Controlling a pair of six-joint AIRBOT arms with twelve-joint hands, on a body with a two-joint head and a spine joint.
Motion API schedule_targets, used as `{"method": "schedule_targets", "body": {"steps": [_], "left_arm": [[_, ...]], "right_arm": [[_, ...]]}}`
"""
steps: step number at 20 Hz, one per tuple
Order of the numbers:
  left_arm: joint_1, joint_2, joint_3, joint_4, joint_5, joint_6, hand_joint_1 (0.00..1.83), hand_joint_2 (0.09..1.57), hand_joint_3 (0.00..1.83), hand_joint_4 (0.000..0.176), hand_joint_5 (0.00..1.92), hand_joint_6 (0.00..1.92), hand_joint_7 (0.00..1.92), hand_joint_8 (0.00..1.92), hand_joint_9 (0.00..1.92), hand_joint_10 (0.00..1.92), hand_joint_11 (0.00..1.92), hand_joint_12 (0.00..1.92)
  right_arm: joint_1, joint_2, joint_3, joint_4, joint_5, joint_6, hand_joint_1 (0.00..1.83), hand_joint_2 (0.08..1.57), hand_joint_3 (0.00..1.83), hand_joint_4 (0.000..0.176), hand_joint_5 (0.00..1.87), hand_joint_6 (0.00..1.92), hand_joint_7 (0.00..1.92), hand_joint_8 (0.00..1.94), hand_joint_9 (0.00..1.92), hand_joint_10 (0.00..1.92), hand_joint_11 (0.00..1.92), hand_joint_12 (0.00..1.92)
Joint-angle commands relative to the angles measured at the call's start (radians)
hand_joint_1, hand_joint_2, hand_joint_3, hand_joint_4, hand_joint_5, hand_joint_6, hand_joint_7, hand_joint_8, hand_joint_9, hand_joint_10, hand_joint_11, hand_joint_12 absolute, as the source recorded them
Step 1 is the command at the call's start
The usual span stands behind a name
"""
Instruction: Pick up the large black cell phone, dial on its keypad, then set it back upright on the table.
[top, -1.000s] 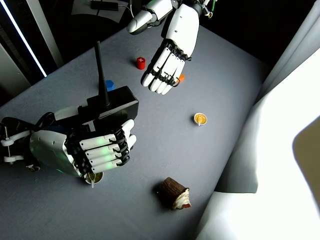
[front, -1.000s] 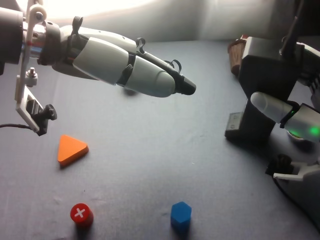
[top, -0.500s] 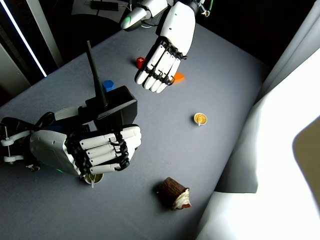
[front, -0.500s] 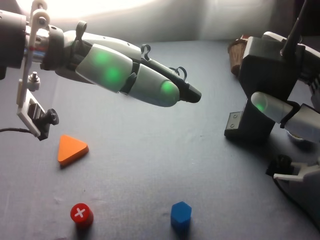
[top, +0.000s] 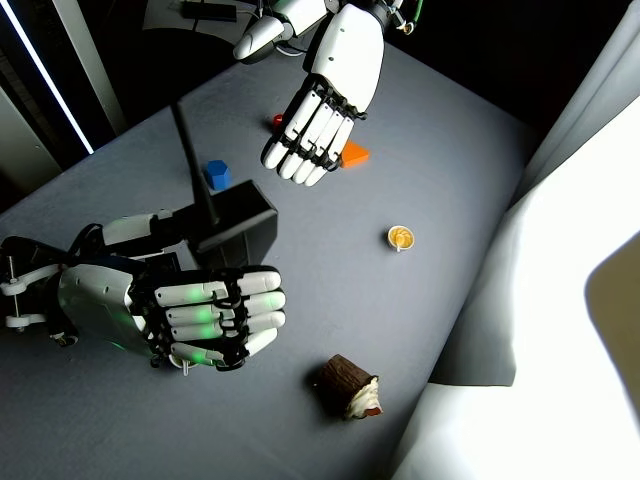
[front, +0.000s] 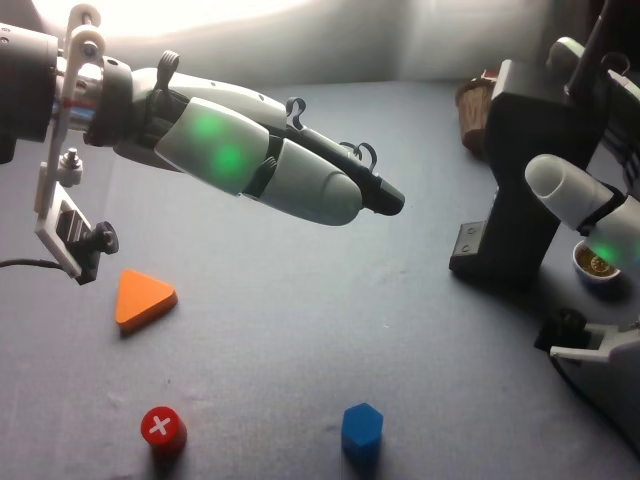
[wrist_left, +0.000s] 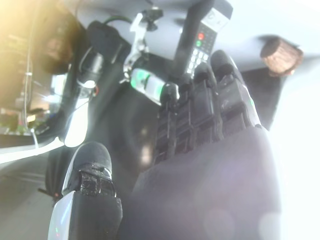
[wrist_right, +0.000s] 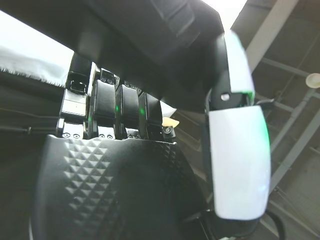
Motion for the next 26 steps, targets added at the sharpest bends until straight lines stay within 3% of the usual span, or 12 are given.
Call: {"method": "schedule_targets", "body": {"steps": [1, 3, 6, 9, 11, 13, 20, 23, 26], "left_arm": [[-0.026, 0.008, -0.004, -0.07, -0.01, -0.01, 0.04, 1.22, 0.0, 0.0, 0.23, 0.0, 0.14, 0.0, 0.12, 0.0, 0.0, 0.3], [-0.026, 0.008, -0.004, -0.07, -0.01, -0.01, 0.0, 1.22, 0.0, 0.0, 0.22, 0.0, 0.14, 0.0, 0.12, 0.0, 0.0, 0.32], [-0.026, 0.008, -0.004, -0.07, -0.01, -0.01, 0.0, 1.22, 0.0, 0.0, 0.25, 0.0, 0.17, 0.0, 0.15, 0.0, 0.0, 0.41], [-0.025, 0.008, -0.004, -0.07, -0.01, -0.01, 0.0, 1.22, 0.0, 0.0, 0.25, 0.0, 0.18, 0.0, 0.15, 0.0, 0.0, 0.42], [-0.025, 0.008, -0.005, -0.07, -0.01, -0.011, 0.0, 1.23, 0.0, 0.0, 0.23, 0.0, 0.15, 0.0, 0.12, 0.0, 0.0, 0.31], [-0.025, 0.008, -0.008, -0.07, -0.01, -0.011, 0.0, 1.23, 0.0, 0.0, 0.24, 0.0, 0.17, 0.0, 0.13, 0.01, 0.0, 0.32], [-0.025, 0.01, -0.025, -0.07, -0.01, -0.011, 0.0, 1.23, 0.0, 0.0, 0.24, 0.0, 0.16, 0.0, 0.14, 0.0, 0.0, 0.31], [-0.026, 0.01, -0.025, -0.07, -0.01, -0.011, 0.0, 1.22, 0.0, 0.0, 0.26, 0.0, 0.19, 0.01, 0.16, 0.0, 0.0, 0.4], [-0.025, 0.01, -0.02, -0.07, -0.01, -0.011, 0.0, 1.23, 0.0, 0.0, 0.22, 0.0, 0.15, 0.0, 0.12, 0.0, 0.0, 0.34]], "right_arm": [[-0.003, 0.013, 0.003, -0.02, 0.125, 0.013, 0.63, 1.09, 0.0, 0.0, 0.26, 0.0, 0.24, 0.0, 0.2, 0.0, 0.0, 0.42], [-0.003, 0.013, 0.003, -0.02, 0.125, 0.013, 0.54, 1.07, 0.0, 0.003, 0.21, 0.0, 0.19, 0.0, 0.15, 0.0, 0.0, 0.32], [-0.003, 0.013, 0.003, -0.02, 0.125, 0.013, 0.37, 1.01, 0.0, 0.032, 0.09, 0.0, 0.07, 0.0, 0.06, 0.0, 0.0, 0.12], [-0.007, 0.016, 0.003, -0.02, 0.125, 0.012, 0.35, 1.01, 0.0, 0.034, 0.08, 0.0, 0.06, 0.0, 0.05, 0.0, 0.0, 0.1], [-0.013, 0.022, -0.002, -0.023, 0.125, 0.014, 0.12, 0.89, 0.0, 0.072, 0.0, 0.0, 0.0, 0.0, 0.0, 0.0, 0.0, 0.0], [-0.014, 0.029, -0.002, -0.03, 0.125, 0.014, 0.04, 0.86, 0.0, 0.084, 0.0, 0.0, 0.0, 0.0, 0.0, 0.0, 0.0, 0.0], [-0.029, 0.11, -0.064, -0.035, 0.125, 0.007, 0.0, 0.89, 0.0, 0.085, 0.0, 0.0, 0.0, 0.0, 0.0, 0.0, 0.0, 0.0], [-0.039, 0.177, -0.119, -0.037, 0.125, -0.011, 0.0, 0.9, 0.0, 0.09, 0.0, 0.0, 0.0, 0.0, 0.0, 0.0, 0.0, 0.0], [-0.044, 0.255, -0.181, -0.037, 0.125, -0.018, 0.0, 0.92, 0.01, 0.088, 0.0, 0.0, 0.0, 0.0, 0.0, 0.0, 0.0, 0.0]]}}
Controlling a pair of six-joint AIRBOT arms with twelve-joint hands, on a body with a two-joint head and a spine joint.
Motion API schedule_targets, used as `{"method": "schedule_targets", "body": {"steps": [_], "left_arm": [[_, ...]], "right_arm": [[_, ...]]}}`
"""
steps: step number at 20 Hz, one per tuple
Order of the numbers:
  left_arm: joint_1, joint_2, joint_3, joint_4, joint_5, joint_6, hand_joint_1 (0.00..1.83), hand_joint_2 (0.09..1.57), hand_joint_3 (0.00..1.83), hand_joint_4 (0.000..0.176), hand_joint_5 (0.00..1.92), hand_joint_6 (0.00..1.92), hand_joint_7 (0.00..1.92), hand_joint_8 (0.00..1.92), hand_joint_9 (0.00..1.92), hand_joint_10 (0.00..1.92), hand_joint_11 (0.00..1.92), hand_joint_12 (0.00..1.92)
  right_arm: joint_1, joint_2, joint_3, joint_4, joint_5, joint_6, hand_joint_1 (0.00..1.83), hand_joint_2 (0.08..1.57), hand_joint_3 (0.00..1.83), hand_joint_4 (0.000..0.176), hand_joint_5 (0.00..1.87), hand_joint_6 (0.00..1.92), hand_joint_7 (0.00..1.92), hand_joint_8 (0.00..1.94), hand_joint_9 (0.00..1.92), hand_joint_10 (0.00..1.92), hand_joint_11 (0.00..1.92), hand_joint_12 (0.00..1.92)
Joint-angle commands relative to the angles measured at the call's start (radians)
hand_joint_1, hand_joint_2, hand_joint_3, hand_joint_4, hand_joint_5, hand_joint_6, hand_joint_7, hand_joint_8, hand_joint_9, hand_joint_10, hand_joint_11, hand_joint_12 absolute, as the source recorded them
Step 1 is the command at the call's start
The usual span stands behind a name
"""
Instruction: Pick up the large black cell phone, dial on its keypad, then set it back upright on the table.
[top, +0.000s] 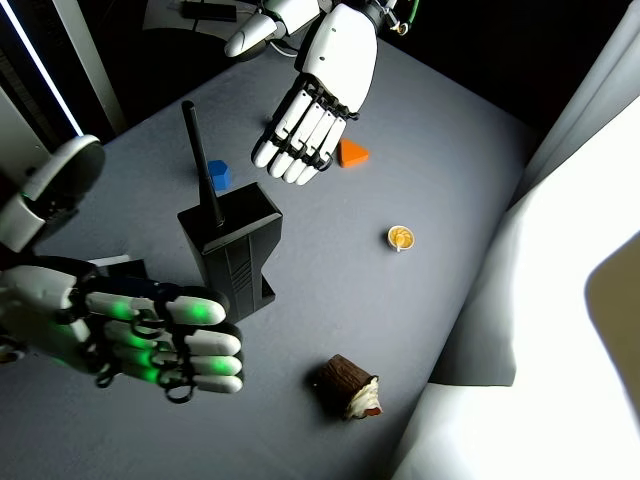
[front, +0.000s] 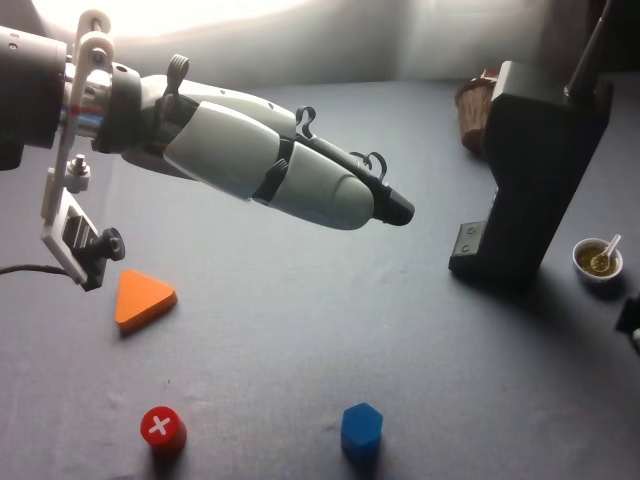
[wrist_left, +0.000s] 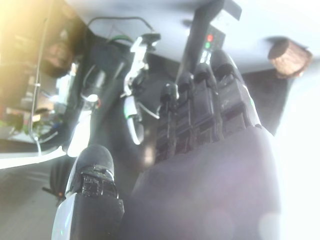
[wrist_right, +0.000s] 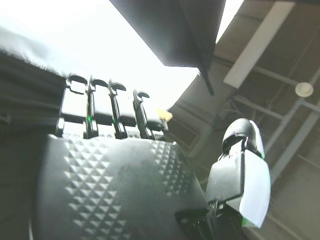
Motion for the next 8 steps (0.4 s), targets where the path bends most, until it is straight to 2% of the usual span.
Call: {"method": "schedule_targets", "body": {"steps": [1, 5, 8], "left_arm": [[-0.025, 0.009, 0.003, -0.074, -0.01, -0.009, 0.0, 1.23, 0.0, 0.0, 0.22, 0.0, 0.16, 0.0, 0.13, 0.0, 0.0, 0.34], [-0.035, 0.008, 0.013, -0.075, -0.01, -0.019, 0.0, 1.23, 0.0, 0.0, 0.25, 0.01, 0.18, 0.0, 0.15, 0.01, 0.0, 0.4], [-0.045, 0.005, 0.014, -0.075, -0.01, -0.024, 0.0, 1.23, 0.0, 0.0, 0.23, 0.0, 0.16, 0.0, 0.14, 0.0, 0.0, 0.35]], "right_arm": [[-0.007, 0.039, -0.017, -0.013, 0.123, -0.003, 0.0, 0.92, 0.01, 0.086, 0.0, 0.0, 0.0, 0.0, 0.0, 0.0, 0.0, 0.0], [-0.058, 0.145, -0.09, -0.017, 0.123, -0.003, 0.0, 0.92, 0.01, 0.085, 0.0, 0.0, 0.0, 0.0, 0.0, 0.0, 0.0, 0.0], [-0.092, 0.232, -0.145, -0.018, 0.123, -0.013, 0.0, 0.92, 0.01, 0.079, 0.0, 0.0, 0.0, 0.0, 0.0, 0.0, 0.0, 0.0]]}}
